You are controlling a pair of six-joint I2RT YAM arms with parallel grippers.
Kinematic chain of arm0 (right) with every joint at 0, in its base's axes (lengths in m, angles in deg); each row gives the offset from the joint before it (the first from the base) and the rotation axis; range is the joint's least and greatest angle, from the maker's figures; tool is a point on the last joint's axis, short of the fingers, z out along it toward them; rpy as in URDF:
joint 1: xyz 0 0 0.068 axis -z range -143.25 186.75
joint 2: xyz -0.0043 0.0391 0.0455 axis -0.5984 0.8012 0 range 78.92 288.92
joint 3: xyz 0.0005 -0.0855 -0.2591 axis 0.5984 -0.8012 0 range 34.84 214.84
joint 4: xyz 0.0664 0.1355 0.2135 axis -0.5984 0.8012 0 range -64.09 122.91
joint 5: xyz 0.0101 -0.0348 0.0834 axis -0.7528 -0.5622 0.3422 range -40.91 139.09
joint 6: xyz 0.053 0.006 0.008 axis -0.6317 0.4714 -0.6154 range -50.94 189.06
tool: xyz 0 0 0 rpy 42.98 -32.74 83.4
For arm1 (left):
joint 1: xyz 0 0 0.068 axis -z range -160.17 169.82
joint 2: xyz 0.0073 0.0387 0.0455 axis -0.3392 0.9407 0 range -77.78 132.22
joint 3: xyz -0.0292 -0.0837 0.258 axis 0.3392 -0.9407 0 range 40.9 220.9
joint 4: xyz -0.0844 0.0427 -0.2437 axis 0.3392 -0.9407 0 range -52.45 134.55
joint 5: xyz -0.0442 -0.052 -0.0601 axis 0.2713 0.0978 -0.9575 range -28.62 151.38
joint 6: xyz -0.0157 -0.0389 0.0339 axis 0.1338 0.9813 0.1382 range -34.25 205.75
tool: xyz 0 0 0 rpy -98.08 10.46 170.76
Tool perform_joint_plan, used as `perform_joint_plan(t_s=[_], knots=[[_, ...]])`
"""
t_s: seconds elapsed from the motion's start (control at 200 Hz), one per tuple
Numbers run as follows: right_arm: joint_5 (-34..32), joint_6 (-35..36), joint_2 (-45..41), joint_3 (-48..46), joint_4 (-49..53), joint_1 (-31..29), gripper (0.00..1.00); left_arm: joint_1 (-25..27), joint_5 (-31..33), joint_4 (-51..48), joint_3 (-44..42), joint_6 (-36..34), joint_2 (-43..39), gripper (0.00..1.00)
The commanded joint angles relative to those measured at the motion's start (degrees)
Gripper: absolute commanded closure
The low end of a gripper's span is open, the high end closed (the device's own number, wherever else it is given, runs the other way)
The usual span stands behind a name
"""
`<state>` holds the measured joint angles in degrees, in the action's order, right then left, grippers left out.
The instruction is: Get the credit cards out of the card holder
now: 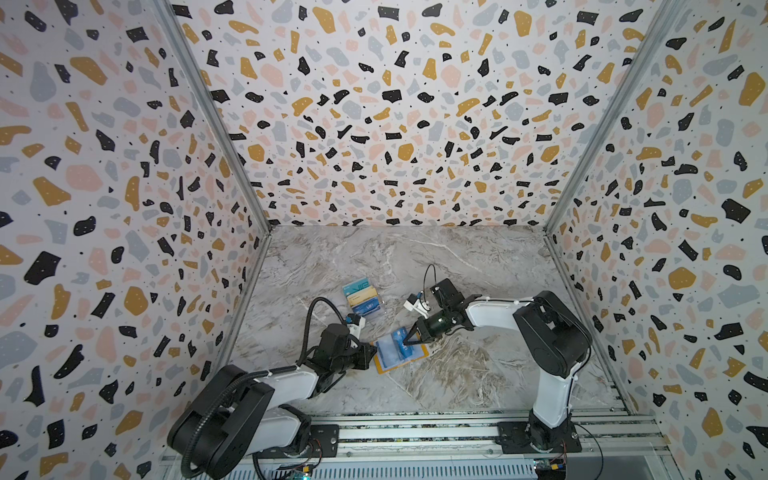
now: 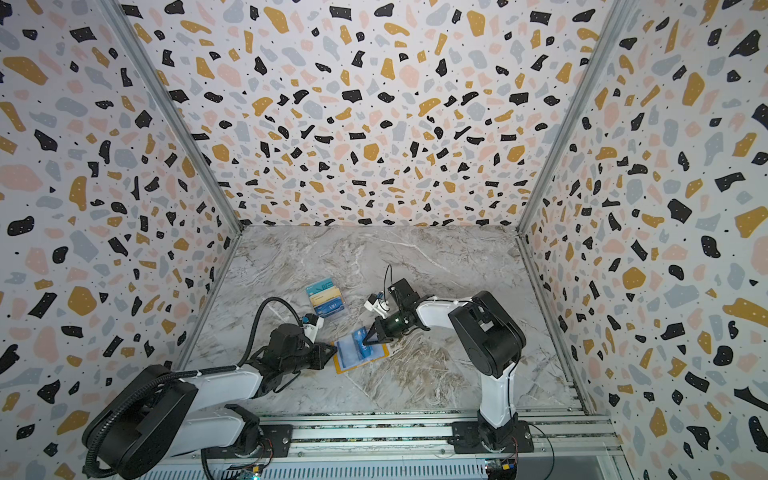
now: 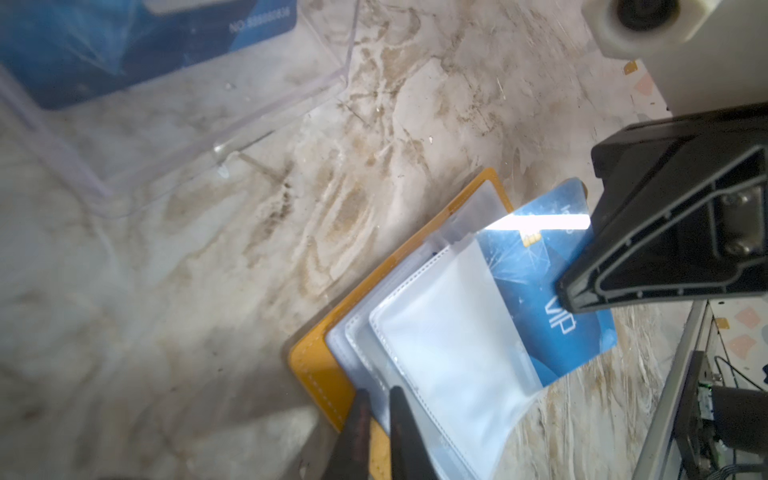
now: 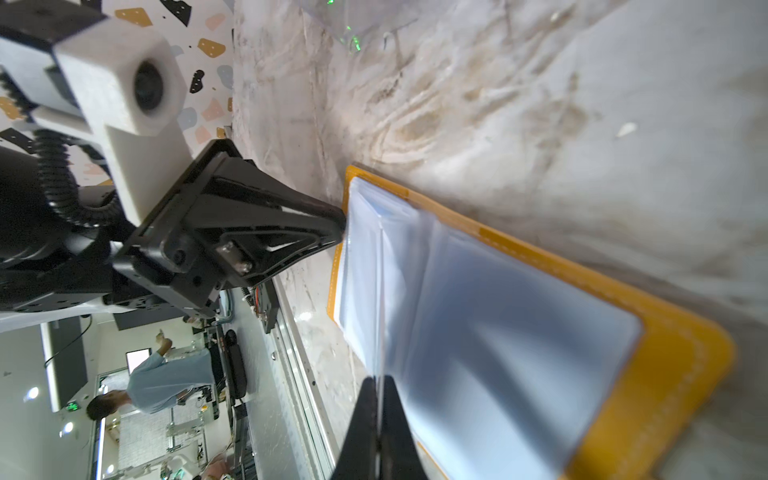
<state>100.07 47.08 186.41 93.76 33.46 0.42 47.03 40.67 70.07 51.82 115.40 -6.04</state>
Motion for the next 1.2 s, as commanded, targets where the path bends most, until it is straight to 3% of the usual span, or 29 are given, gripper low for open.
perform_joint_plan(t_s=[0.0, 0.275, 0.466, 0.776, 0.991, 1.196], knots=[[-5.15, 3.72, -3.43, 2.72, 6.29, 0.39, 0.97, 0.38, -0.71, -0.36, -1.07, -0.21, -2.50, 0.74], [-12.09, 9.71, -9.24, 3.84, 11.31, 0.56, 1.00, 0.32, -0.13, -4.88, 1.57, -2.99, -13.61, 0.55], [-3.10, 14.06, -13.30, 2.96, 9.09, 1.20, 1.00, 0.31, -3.70, -6.83, 6.10, -3.92, -16.90, 0.48], [8.87, 19.50, -16.02, 3.05, 8.56, 1.35, 1.00, 0.31, -16.88, -5.74, 13.30, -3.11, -15.56, 0.48], [13.43, 21.95, -16.51, 2.43, 8.05, 1.13, 1.00, 0.31, -17.44, -13.34, 16.60, -7.15, -14.38, 0.52], [15.41, 25.57, -15.03, 4.18, 10.77, 0.37, 1.00, 0.31, -19.84, -14.29, 18.21, -7.76, -12.88, 0.58]])
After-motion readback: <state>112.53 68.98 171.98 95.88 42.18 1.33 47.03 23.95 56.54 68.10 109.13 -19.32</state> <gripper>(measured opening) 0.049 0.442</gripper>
